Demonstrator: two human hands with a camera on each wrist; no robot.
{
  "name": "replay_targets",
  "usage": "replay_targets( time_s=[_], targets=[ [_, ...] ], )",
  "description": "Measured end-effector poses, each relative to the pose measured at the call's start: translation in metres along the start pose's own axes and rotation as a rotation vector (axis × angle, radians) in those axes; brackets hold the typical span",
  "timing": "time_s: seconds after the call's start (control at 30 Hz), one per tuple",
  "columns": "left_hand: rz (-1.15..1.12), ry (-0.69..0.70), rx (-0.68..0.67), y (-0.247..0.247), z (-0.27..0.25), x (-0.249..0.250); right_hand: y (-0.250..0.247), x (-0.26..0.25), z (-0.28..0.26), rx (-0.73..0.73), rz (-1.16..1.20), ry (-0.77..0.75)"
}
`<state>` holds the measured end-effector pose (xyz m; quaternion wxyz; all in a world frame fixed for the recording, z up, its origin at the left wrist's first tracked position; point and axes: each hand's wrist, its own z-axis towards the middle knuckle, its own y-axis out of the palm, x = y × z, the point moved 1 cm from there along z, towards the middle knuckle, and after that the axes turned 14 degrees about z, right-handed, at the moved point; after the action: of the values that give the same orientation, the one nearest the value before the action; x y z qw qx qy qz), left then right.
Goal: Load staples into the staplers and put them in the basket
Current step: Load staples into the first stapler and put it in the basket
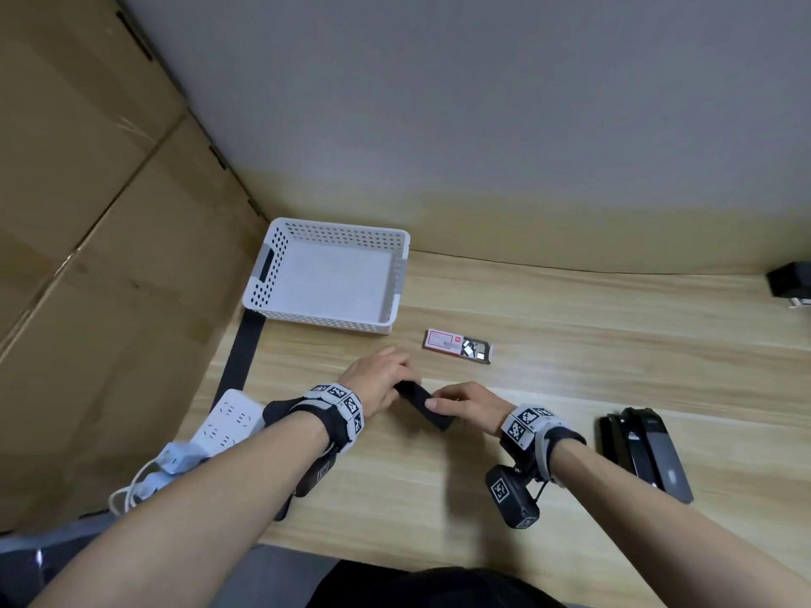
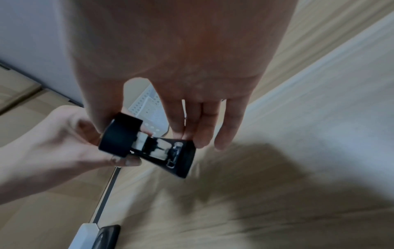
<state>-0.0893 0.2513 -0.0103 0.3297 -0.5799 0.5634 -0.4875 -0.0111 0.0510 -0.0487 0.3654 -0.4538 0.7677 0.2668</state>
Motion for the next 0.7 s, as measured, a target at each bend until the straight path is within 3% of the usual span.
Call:
replay_targets(
  time_s=[0.13, 0.27, 0.37, 0.43, 0.53, 0.7],
  targets=[
    [-0.045, -0.032, -0.056, 0.009, 0.003, 0.006, -0.003, 0.003, -0.005, 0.046, 0.079, 0.036],
    [-0.120, -0.184, -0.002, 0.002, 0.003, 0.010, -0.007, -0.001, -0.008, 0.118, 0.158, 0.020],
    [-0.363, -0.425, 0.005, -0.003, 0.003, 0.007, -0.011, -0.011, -0.007, 0.183, 0.192, -0.022],
    [-0.656, -0.571, 0.011, -0.012, 0.002, 0.008, -0.011, -0.021, -0.003, 0.192, 0.191, -0.052],
    [-1.046, -0.672, 0.050, -0.033, -0.001, 0.012, -0.009, -0.037, 0.006, 0.197, 0.176, -0.081],
    [-1.131, -0.763, 0.093, -0.049, -0.006, -0.010, 0.008, -0.076, 0.029, 0.193, 0.090, -0.155]
  ],
)
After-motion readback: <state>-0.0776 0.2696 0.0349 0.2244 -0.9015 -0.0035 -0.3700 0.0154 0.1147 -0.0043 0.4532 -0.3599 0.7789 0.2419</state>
